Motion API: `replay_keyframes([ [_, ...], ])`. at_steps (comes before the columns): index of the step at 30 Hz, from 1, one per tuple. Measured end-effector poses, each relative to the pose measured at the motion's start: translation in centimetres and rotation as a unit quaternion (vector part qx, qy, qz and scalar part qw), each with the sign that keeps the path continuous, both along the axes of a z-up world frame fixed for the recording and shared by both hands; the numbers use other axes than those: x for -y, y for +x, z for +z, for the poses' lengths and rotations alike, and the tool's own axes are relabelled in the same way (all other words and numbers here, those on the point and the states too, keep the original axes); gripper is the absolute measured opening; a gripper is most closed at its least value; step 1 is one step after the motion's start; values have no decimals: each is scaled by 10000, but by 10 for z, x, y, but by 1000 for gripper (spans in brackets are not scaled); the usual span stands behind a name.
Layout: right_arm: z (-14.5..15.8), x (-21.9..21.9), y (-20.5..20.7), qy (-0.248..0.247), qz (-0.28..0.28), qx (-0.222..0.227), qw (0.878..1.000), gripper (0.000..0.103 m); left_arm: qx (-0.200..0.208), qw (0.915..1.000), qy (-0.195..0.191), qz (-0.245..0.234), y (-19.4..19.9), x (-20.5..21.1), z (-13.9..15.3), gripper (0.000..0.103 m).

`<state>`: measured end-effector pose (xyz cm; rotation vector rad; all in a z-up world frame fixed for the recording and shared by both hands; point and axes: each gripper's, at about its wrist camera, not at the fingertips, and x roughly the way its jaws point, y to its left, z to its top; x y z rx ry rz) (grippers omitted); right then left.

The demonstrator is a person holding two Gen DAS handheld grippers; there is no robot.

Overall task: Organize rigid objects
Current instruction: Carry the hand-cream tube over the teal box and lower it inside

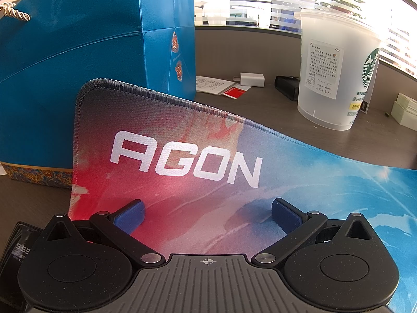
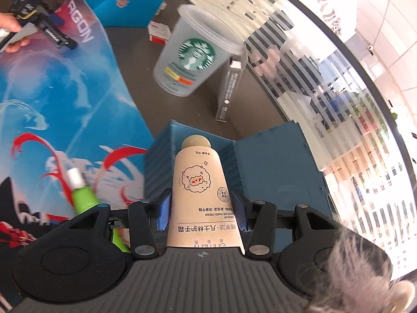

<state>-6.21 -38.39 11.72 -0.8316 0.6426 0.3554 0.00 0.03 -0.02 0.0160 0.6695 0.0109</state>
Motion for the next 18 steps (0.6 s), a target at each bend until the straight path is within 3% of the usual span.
replay_keyframes([
  [11, -14, 31, 57, 619, 12, -594, 9963, 45, 0, 10000, 0, 0, 0, 0, 0, 103],
  [18, -24, 56, 83, 1403, -150, -1240, 9822, 45, 0, 10000, 0, 1, 0, 0, 0, 103],
])
